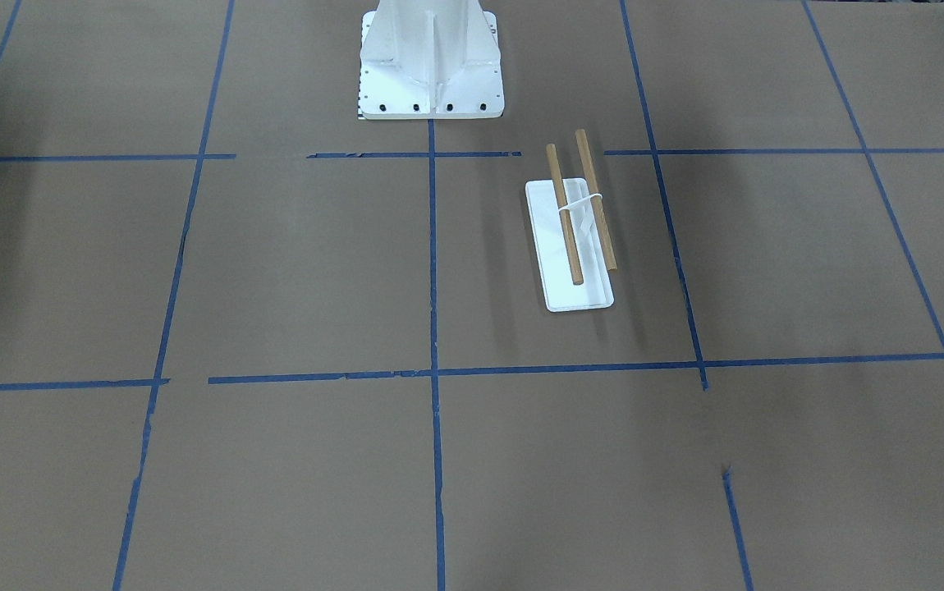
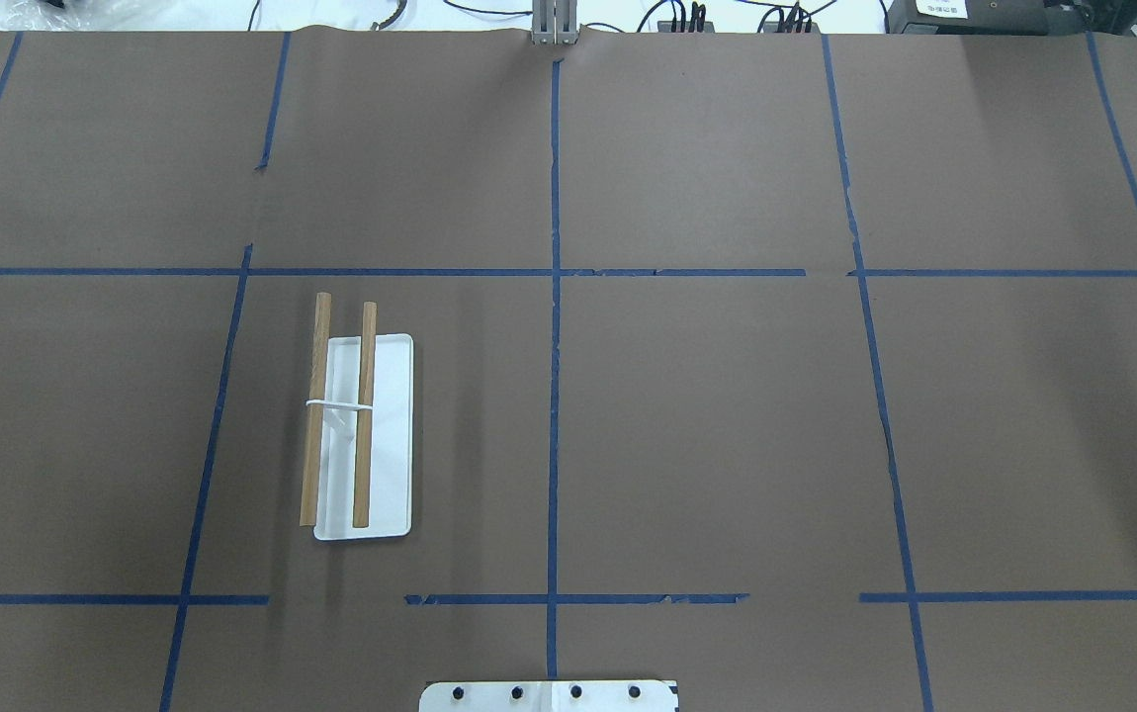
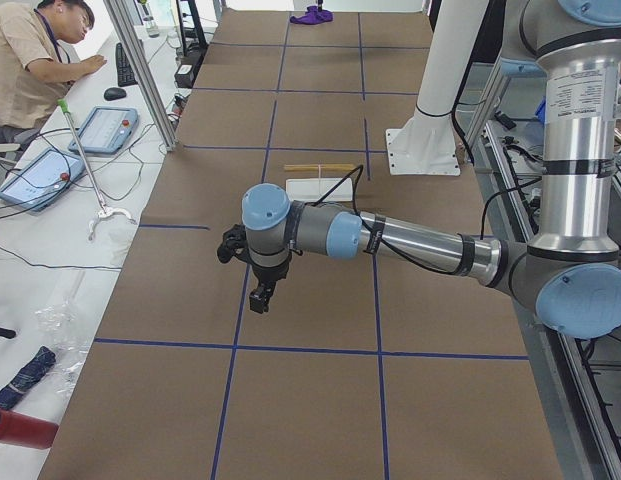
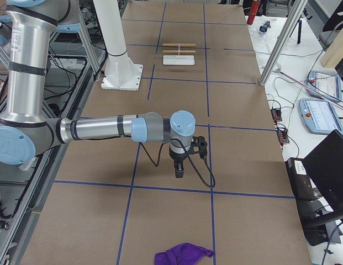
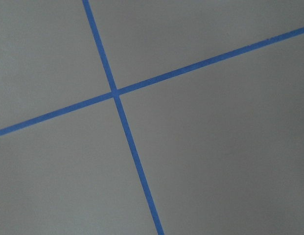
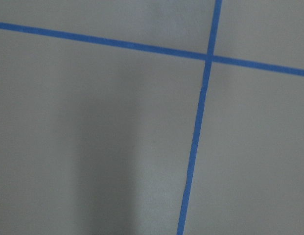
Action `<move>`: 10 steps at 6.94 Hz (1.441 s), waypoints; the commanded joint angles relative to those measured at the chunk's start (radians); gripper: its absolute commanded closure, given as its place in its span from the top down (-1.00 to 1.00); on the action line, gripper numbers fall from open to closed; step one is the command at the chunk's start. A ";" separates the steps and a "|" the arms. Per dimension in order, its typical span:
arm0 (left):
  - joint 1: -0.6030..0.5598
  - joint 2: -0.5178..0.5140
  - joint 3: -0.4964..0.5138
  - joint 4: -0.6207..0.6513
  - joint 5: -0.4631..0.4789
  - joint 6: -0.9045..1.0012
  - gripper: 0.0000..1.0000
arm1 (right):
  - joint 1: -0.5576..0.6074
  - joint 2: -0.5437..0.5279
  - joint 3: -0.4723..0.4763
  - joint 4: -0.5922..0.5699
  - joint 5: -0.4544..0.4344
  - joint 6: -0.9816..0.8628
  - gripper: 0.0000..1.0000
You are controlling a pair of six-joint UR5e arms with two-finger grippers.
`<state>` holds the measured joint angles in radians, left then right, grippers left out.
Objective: Hang towel on rack
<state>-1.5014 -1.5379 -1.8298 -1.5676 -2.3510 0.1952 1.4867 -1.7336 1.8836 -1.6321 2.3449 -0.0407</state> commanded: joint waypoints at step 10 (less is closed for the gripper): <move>-0.003 -0.041 0.061 -0.505 -0.004 -0.129 1.00 | 0.179 0.075 -0.828 0.758 -0.194 -0.467 0.99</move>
<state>-1.5043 -1.5794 -1.7660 -2.0721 -2.3541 0.0650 1.6640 -1.6847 1.1155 -0.9023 2.2132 -0.5133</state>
